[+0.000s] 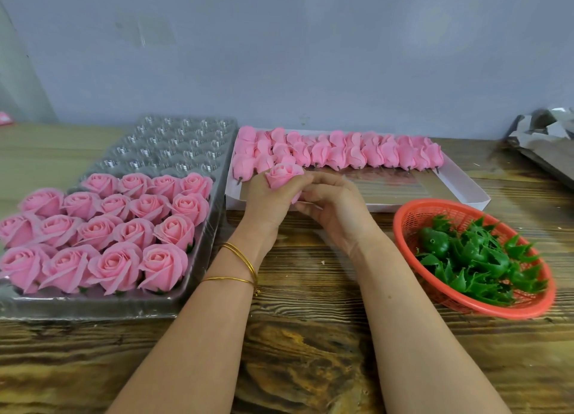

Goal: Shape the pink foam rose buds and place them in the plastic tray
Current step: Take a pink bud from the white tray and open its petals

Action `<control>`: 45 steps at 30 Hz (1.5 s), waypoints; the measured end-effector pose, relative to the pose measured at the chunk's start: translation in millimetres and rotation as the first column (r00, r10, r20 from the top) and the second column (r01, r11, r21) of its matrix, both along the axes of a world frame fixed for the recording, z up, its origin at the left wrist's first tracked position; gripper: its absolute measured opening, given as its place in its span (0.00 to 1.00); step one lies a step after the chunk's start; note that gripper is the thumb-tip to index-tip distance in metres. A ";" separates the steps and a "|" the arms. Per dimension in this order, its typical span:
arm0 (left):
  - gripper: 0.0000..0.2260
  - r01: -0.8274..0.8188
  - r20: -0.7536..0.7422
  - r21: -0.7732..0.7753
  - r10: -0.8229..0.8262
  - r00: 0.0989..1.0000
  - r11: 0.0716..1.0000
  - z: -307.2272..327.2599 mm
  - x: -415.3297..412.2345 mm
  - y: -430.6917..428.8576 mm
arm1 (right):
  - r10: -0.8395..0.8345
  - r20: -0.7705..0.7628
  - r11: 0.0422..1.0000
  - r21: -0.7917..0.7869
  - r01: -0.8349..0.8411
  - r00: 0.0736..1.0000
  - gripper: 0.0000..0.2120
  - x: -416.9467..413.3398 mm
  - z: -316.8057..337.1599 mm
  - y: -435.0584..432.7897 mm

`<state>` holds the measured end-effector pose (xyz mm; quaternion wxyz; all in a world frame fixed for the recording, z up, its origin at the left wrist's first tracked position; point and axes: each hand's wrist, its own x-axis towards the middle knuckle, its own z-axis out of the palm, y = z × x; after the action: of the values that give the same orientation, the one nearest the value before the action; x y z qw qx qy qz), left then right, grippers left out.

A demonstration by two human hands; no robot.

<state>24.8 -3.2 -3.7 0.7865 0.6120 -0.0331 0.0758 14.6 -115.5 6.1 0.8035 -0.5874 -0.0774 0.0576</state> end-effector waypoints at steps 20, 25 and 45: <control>0.02 0.013 -0.031 -0.070 -0.015 0.999 0.997 2.1 -3.0 -2.8 | -0.251 0.044 0.956 -0.145 0.255 0.967 0.09 -1.5 0.7 2.2; 0.08 0.030 -0.046 -0.073 -0.033 0.998 0.997 0.8 -1.0 -3.4 | -0.259 0.074 0.942 -0.203 0.269 0.963 0.06 -1.7 -2.0 5.1; 0.06 0.064 -0.006 0.047 -0.064 0.998 0.997 -5.1 3.5 -1.1 | -0.292 0.188 0.886 -0.318 0.339 0.938 0.12 1.0 -7.8 4.1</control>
<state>28.3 -4.3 -8.8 0.7739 0.6292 -0.0528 0.0486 15.5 -111.4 -1.6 0.6794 -0.7264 -0.0234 -0.1009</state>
